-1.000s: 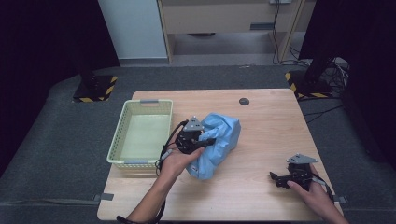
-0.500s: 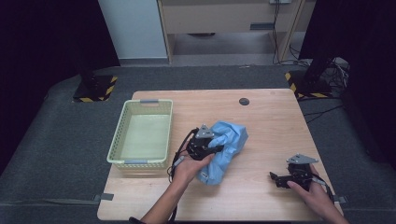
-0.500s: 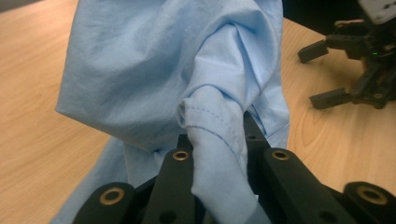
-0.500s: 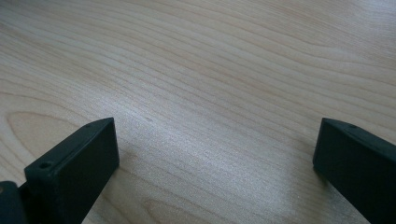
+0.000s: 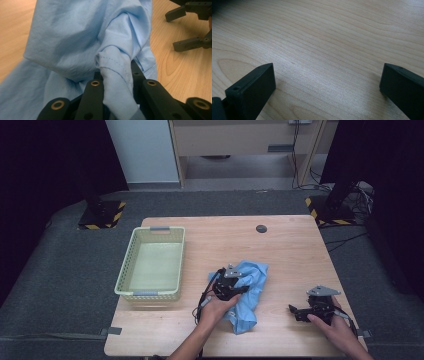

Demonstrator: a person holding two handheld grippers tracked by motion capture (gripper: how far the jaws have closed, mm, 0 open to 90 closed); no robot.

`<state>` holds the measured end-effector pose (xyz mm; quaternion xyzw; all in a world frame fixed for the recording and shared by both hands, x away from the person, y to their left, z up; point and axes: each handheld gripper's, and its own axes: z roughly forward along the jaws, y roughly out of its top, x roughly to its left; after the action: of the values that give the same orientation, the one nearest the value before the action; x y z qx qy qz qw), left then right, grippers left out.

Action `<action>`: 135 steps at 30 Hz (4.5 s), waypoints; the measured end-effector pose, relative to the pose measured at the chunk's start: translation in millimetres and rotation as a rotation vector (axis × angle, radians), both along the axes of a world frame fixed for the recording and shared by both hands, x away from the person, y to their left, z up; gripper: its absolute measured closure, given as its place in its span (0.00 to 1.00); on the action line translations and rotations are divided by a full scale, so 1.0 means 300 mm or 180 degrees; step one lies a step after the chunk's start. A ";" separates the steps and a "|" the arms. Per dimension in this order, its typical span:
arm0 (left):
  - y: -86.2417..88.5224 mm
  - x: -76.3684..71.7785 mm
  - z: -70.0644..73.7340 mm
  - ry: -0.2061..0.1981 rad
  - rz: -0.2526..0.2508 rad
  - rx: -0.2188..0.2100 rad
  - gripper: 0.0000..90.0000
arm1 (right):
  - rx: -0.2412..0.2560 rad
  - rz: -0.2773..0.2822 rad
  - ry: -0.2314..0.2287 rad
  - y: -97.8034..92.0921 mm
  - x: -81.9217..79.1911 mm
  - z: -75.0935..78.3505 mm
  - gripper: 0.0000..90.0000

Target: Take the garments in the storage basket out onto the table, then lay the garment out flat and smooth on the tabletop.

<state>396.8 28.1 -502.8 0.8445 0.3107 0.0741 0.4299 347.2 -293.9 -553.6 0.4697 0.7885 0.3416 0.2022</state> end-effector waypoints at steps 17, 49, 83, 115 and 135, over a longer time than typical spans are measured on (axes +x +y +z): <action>-0.023 -0.085 0.073 -0.0311 0.0007 0.0193 0.13 | -0.0003 0.0019 -0.0003 0.002 0.000 0.000 0.01; -0.009 -0.083 -0.064 -0.0050 0.0105 0.0408 0.87 | 0.0134 0.0895 -0.0234 0.143 -0.136 0.113 0.28; 0.132 -0.226 -0.013 -0.0336 0.0518 0.0650 0.43 | -0.0206 0.2045 -0.0096 0.371 -0.241 0.125 0.28; 0.089 -0.288 -0.089 0.0120 0.0253 0.0611 0.61 | -0.0096 0.1524 -0.0075 0.283 -0.083 0.143 0.99; 0.024 -0.311 -0.071 0.0023 0.0177 0.0541 0.48 | 0.0209 0.1479 -0.0211 0.283 -0.069 0.172 0.99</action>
<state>303.6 35.2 -524.2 0.8692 0.3282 0.1091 0.3533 326.4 -208.9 -502.0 0.2705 0.8569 0.4196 0.1286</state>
